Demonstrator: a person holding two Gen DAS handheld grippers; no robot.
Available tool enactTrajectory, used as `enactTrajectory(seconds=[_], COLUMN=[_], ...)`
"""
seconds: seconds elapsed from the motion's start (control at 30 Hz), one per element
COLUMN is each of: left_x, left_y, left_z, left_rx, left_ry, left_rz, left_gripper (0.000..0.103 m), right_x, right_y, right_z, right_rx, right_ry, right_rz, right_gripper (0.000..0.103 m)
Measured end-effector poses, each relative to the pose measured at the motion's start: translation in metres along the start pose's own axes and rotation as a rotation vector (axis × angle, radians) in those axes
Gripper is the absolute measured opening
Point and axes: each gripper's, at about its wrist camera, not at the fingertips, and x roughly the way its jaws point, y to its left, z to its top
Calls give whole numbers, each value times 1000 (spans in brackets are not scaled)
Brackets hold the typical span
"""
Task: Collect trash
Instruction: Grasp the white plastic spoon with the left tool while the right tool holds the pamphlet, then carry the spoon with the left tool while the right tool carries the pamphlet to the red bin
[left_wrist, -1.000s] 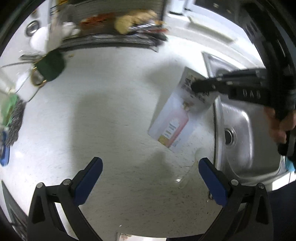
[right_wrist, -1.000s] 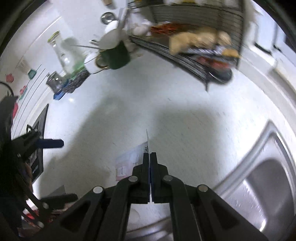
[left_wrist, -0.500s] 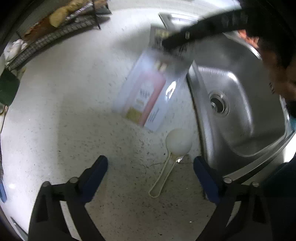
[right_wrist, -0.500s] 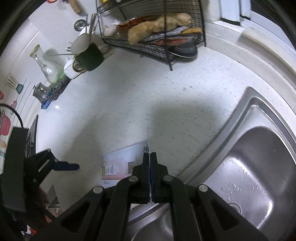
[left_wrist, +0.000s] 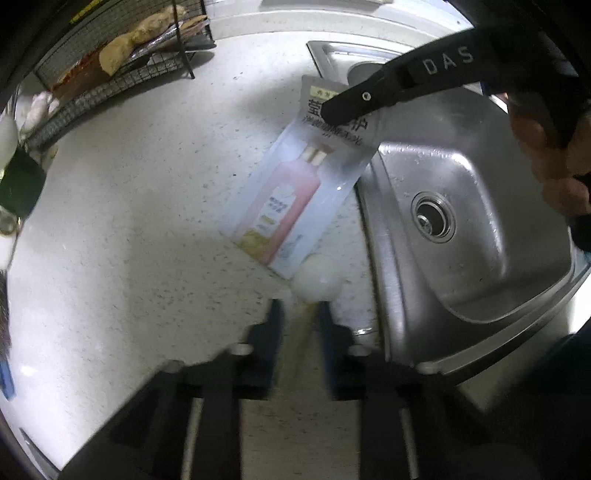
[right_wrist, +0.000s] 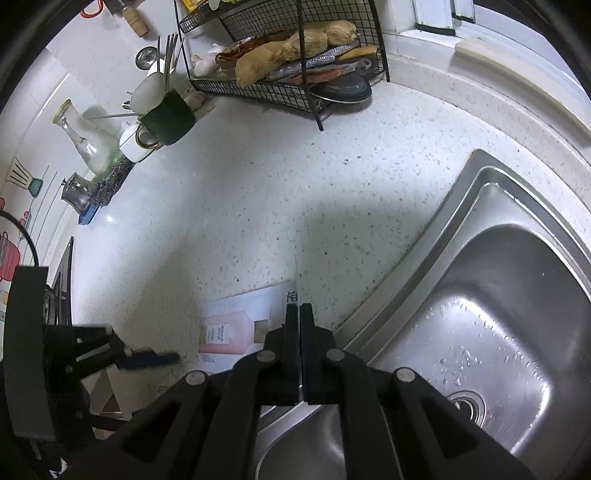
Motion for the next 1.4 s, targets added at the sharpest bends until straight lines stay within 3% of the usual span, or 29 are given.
enactTrajectory(seconds=[0.4, 0.6, 1.03, 1.4], left_x=[-20, -49, -128, -176], left_y=[16, 31, 61, 56], left_z=[-10, -23, -71, -134], left_rx=[-165, -231, -378, -427], left_ry=[-43, -81, -185, -252], left_rz=[-17, 42, 158, 204], left_gripper=[9, 8, 8, 8], right_x=[-17, -29, -61, -84], right_y=[10, 27, 87, 152], right_z=[4, 9, 12, -23], right_rx=[-18, -55, -165, -254], right_ry=[-29, -54, -141, -184], right_rz=[13, 21, 52, 76], right_gripper=[0, 0, 0, 0])
